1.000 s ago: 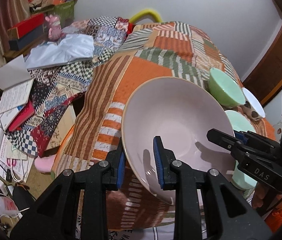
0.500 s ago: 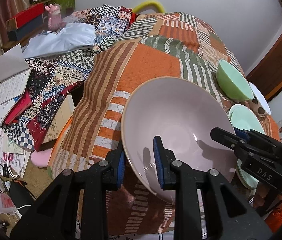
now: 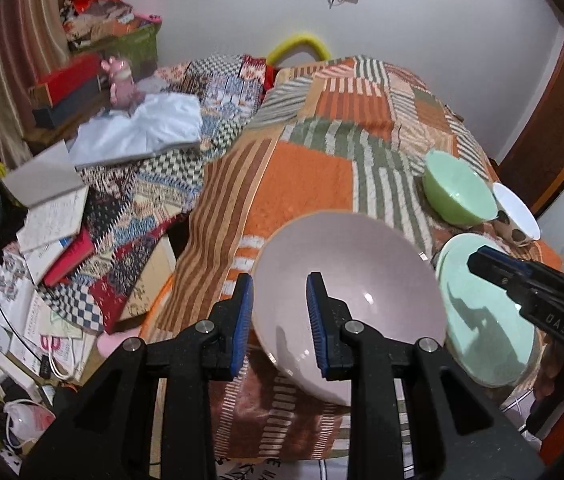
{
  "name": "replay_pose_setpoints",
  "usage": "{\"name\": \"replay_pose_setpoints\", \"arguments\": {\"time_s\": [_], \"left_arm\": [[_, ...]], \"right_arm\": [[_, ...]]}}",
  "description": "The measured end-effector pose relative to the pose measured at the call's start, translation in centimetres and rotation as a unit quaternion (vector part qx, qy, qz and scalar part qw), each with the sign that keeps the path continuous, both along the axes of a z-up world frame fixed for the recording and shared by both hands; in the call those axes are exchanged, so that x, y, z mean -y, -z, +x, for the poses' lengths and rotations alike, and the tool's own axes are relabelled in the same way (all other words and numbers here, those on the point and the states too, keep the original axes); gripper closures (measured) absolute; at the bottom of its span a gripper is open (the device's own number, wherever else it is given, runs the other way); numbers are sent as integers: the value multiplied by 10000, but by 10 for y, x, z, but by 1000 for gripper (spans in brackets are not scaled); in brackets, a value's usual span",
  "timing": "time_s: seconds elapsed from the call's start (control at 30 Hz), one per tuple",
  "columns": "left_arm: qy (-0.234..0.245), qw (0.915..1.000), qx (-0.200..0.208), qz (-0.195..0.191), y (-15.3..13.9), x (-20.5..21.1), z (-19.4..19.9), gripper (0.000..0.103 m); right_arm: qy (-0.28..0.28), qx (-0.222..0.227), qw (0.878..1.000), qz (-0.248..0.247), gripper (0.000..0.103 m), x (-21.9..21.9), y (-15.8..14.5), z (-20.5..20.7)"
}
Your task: Organize plates and bowls
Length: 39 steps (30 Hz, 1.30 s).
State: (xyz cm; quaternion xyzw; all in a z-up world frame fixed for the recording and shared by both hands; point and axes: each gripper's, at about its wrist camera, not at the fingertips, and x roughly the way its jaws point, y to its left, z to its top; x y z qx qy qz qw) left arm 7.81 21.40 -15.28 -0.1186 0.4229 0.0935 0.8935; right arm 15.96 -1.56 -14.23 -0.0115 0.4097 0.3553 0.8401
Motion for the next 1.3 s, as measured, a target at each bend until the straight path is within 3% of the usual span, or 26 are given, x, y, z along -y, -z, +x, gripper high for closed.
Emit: {"name": "replay_pose_setpoints", "arguments": {"time_s": [0.17,0.37,0.43,0.5,0.97,1.3], "left_arm": [[149,9996,203,102,-20,18,8,74],[450,9980,380,222,-37,49,29,61],[541,9974,431,219,-41,59,38,48],[569,9971,467,201,-42,66,47,41],[999,9947,85,229,-28,104,133,27],[1329,9900,-386,259,8,121,196,27]], "right_arm": [[253,188,9995,85,77,25,-13,8],[603,335,9975,131,76,55,-21,20],[743,350,9965,134,69,67,-21,26],[861,339,9956,130,67,77,-19,31],[1190,-42,9928,-139,67,97,17,83],[1109,-324,9930,-237,68,85,36,113]]}}
